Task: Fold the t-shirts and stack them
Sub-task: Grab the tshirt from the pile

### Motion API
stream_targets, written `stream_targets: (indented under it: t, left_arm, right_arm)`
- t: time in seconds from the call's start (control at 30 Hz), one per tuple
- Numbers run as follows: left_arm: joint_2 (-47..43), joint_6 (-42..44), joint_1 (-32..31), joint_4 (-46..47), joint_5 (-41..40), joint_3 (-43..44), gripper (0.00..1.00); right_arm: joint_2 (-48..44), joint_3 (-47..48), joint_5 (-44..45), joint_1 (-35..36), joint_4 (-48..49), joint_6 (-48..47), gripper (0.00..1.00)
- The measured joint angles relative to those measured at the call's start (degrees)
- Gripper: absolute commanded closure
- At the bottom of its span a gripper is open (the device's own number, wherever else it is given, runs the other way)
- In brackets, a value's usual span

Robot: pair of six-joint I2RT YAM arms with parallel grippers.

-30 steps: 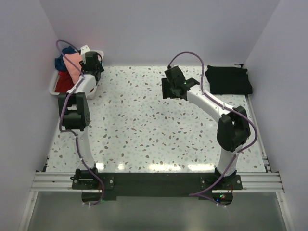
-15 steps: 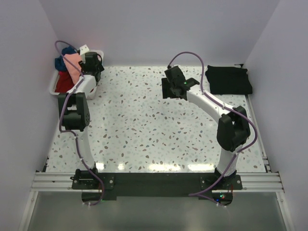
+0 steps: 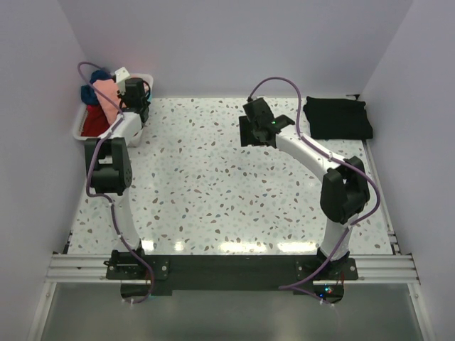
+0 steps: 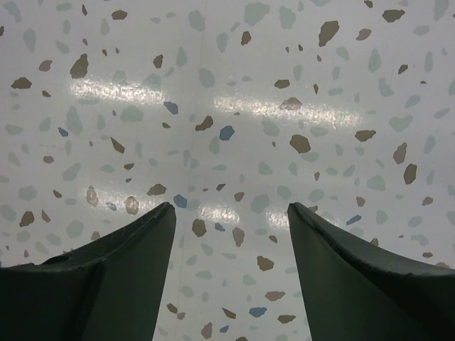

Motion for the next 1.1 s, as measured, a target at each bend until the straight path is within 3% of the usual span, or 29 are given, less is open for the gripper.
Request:
stream_targets:
  t: [0.07, 0.1, 0.23, 0.43, 0.57, 0.63, 0.73, 0.87, 1.1]
  left_arm:
    - [0.00, -0.22, 0.00, 0.02, 0.11, 0.00, 0.67]
    - [0.00, -0.22, 0.00, 0.02, 0.31, 0.00, 0.56]
    - [0.00, -0.24, 0.00, -0.11, 1.42, 0.00, 0.36]
    - [0.59, -0.48, 0.04, -0.07, 2.78, 0.11, 0.38]
    - [1.68, -0.94, 0.09, 0.37, 3.21, 0.17, 0.55]
    - [1.81, -1.11, 0.09, 0.39, 3.32, 0.55, 0.58]
    - [1.88, -1.25, 0.11, 0.33, 3.30, 0.55, 0.57]
    - [1.92, -1.36, 0.11, 0.33, 3.19, 0.55, 0.44]
    - [1.90, -1.36, 0.22, 0.44, 3.04, 0.39, 0.45]
  right_arm:
    - [0.00, 0.00, 0.00, 0.00, -0.20, 0.00, 0.32]
    - [0.00, 0.00, 0.02, 0.00, -0.37, 0.00, 0.32]
    - [0.00, 0.02, 0.02, 0.00, -0.94, -0.02, 0.32]
    - [0.00, 0.11, 0.04, 0.00, -1.49, -0.17, 0.32]
    - [0.00, 0.11, 0.22, 0.00, -1.75, -0.22, 0.32]
    - [0.00, 0.11, 0.68, 0.00, -1.84, -0.24, 0.32]
    - [0.00, 0.11, 1.07, 0.00, -2.05, -0.24, 0.33]
    - [0.00, 0.11, 1.09, 0.00, -2.05, -0.22, 0.32]
    - [0.00, 0.11, 1.05, 0.00, -2.05, -0.22, 0.33]
